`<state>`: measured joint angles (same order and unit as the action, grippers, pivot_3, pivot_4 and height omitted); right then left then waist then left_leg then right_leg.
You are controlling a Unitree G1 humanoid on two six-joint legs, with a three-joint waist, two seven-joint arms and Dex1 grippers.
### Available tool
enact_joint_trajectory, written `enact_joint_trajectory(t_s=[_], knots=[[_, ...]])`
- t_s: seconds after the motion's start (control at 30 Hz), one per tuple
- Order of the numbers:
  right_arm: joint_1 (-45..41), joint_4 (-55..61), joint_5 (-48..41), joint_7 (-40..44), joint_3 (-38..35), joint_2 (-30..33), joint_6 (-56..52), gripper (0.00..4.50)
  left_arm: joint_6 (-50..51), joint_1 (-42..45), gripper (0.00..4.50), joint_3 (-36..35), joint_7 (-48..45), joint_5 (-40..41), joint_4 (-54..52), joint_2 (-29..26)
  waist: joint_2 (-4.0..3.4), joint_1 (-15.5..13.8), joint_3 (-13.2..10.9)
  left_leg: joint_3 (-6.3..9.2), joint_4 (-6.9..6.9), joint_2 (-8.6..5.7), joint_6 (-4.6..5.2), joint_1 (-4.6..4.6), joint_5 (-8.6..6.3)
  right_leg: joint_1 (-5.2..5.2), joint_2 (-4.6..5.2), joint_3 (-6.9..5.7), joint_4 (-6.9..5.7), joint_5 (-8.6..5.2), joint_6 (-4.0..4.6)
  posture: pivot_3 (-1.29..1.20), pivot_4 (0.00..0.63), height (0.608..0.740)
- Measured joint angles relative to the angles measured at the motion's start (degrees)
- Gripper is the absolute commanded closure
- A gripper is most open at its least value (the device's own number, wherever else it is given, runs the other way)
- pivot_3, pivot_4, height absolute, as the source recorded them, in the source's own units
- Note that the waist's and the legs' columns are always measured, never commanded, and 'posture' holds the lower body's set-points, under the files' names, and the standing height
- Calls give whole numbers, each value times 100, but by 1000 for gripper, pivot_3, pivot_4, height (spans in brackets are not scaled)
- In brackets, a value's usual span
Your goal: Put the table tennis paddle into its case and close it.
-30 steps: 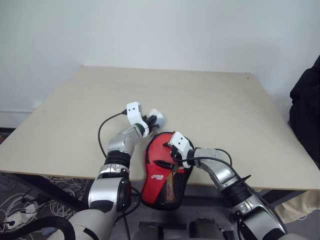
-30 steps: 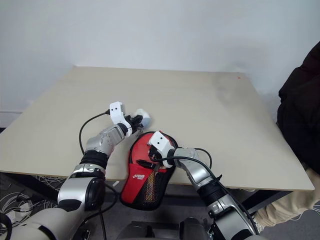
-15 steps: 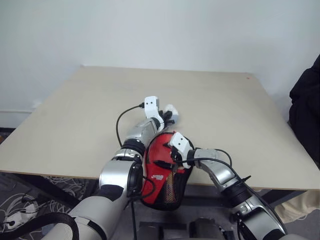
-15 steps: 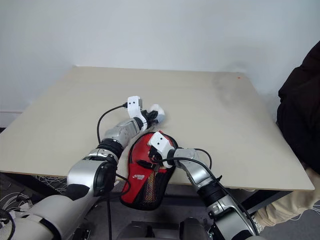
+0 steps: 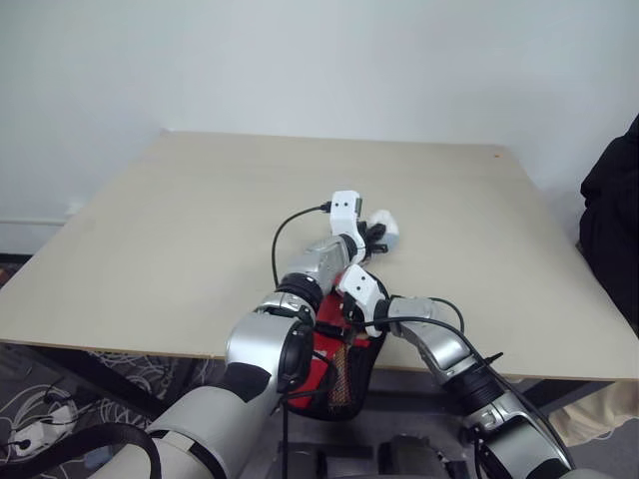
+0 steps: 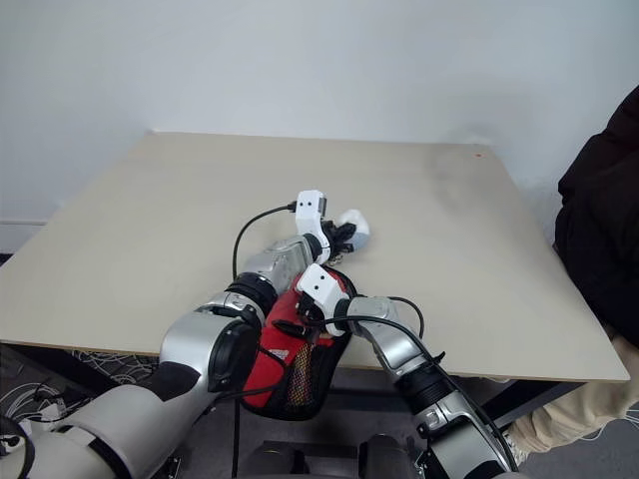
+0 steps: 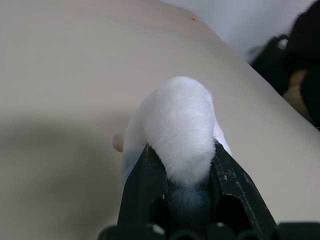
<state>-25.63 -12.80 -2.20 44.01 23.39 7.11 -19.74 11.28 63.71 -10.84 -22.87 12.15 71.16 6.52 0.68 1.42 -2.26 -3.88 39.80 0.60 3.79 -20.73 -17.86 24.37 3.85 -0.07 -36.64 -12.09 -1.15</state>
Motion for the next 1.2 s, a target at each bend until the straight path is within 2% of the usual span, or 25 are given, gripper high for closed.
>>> enact_joint_trajectory(t_s=[0.23,0.37,0.43,0.47,0.57,0.7,0.87,1.2], knots=[[31,44,0,14,-9,19,7,0,219,-68,3963,207,-452,-102,-208,56,0,-10,0,4,2,-4,5,-1,0,-4,3,0,1,-2,-3,0,0,740],[43,48,-2,48,-22,27,20,0,559,-355,3963,527,-932,-223,-741,85,-3,-10,2,3,3,-5,9,0,-2,-7,4,2,2,-3,-6,0,0,740],[46,39,-2,57,-26,26,24,0,757,-552,3376,648,-1116,-234,-974,102,-3,-8,2,3,4,-5,10,0,-3,-6,4,3,2,-3,-6,0,0,740],[46,34,-2,58,-32,24,23,0,846,-612,3264,698,-1180,-245,-1075,101,-3,-11,2,4,5,-5,10,0,-3,-7,4,3,2,-3,-6,0,0,740],[44,30,1,57,-26,8,32,0,973,-710,2522,773,-1313,-252,-1317,77,-3,-5,2,5,8,-3,11,1,-3,-7,4,4,0,-3,-6,0,0,740],[29,5,5,61,-16,3,33,0,1156,-736,1364,817,-1397,-248,-1462,-1,-3,3,2,6,8,0,11,0,-4,-5,0,4,0,-3,-6,0,0,740],[-5,-23,9,64,10,-3,31,0,1180,-734,126,766,-1359,-218,-1574,-193,-3,19,2,5,8,2,11,2,-4,-4,0,6,-2,-2,-6,0,0,740],[-35,-66,9,100,13,-1,45,0,1215,-695,30,409,-1145,-99,-1839,-984,-3,18,2,5,8,4,9,2,-3,-2,1,7,-4,-1,-5,0,0,740]])
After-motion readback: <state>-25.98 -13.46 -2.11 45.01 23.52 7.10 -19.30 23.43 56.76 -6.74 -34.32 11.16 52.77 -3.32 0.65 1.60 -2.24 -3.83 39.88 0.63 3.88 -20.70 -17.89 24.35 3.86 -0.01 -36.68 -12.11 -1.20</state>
